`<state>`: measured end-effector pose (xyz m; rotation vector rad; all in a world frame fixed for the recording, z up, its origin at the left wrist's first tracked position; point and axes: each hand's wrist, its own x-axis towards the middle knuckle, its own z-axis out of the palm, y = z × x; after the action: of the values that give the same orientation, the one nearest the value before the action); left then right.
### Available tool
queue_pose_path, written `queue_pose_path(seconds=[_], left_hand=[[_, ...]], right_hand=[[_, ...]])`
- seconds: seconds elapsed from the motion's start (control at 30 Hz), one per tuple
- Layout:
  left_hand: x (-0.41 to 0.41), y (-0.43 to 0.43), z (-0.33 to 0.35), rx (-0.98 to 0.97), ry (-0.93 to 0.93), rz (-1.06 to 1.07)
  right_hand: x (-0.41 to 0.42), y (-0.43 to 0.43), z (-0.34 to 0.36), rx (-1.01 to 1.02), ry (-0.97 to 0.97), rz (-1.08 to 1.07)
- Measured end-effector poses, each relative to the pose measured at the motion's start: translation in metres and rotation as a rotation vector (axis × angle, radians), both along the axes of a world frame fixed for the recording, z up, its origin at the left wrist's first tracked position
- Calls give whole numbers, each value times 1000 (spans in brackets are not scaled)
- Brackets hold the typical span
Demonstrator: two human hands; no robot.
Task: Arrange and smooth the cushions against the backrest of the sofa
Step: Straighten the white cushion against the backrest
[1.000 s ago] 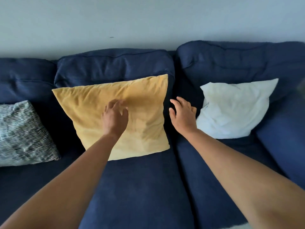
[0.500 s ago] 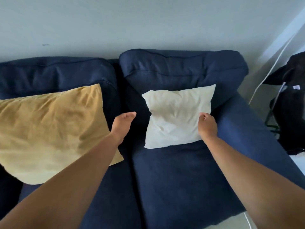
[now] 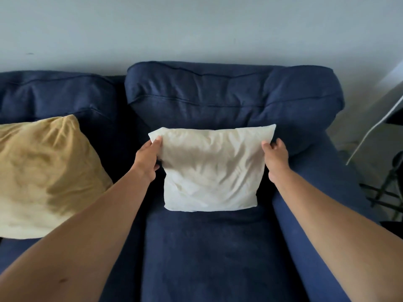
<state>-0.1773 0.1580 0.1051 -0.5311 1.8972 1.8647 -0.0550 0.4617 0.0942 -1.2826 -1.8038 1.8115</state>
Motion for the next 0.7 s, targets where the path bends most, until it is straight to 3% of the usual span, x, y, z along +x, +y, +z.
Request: queue_pose_path(seconds=[0.1, 0.27, 0.47, 0.6, 0.7], left_hand=[[-3, 5, -1, 17, 46, 57], [-15, -5, 7, 79, 191, 208], [-8, 14, 5, 26, 160, 241], [-5, 1, 2, 124, 116, 18], [11, -9, -11, 84, 26, -180]], right_hand=[[-8, 7, -5, -8, 13, 0], [-18, 25, -5, 204, 46, -84], [-21, 20, -12, 321, -172, -48], [-19, 13, -9, 316, -25, -45], [-16, 10, -9, 311, 42, -107]])
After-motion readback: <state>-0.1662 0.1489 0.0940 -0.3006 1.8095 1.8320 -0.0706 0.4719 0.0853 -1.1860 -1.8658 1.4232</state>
